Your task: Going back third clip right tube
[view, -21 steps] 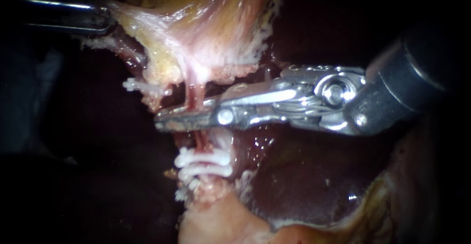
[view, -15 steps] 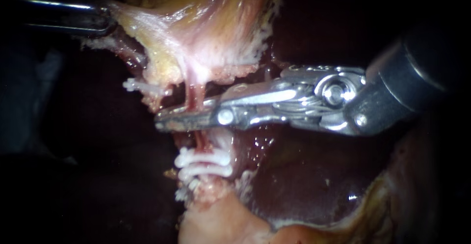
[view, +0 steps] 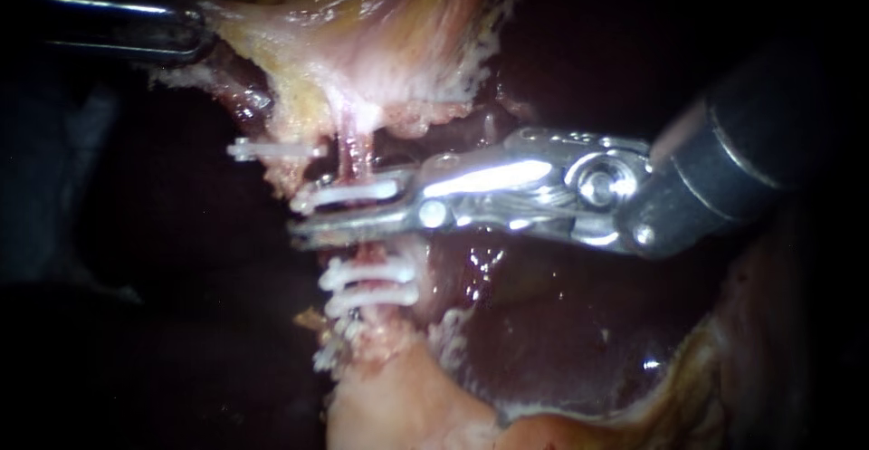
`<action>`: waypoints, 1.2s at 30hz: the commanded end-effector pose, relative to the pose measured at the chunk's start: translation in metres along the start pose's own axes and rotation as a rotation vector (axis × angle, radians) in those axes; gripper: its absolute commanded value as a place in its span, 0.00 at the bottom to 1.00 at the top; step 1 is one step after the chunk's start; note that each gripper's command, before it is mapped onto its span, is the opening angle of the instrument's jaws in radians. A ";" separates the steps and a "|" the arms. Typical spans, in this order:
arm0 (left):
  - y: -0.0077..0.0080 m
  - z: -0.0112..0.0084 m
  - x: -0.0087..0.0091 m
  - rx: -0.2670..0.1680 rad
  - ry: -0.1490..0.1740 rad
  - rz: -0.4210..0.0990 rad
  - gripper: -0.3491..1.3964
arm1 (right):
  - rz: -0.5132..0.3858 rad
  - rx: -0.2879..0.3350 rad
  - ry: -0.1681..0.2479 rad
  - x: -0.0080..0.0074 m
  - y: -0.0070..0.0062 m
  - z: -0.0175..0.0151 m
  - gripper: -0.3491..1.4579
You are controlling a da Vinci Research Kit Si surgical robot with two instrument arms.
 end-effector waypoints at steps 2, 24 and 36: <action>0.0000 0.0000 0.0000 0.000 0.000 0.000 0.00 | -0.048 -0.015 0.003 -0.0008 0.0008 0.0001 0.45; 0.0001 -0.0001 -0.0001 0.000 0.000 0.001 0.00 | -0.238 -0.060 0.007 -0.0025 0.0015 -0.0038 0.47; 0.0001 -0.0001 -0.0002 0.000 0.000 0.001 0.00 | -0.441 -0.048 -0.007 -0.0044 0.0001 -0.0108 0.47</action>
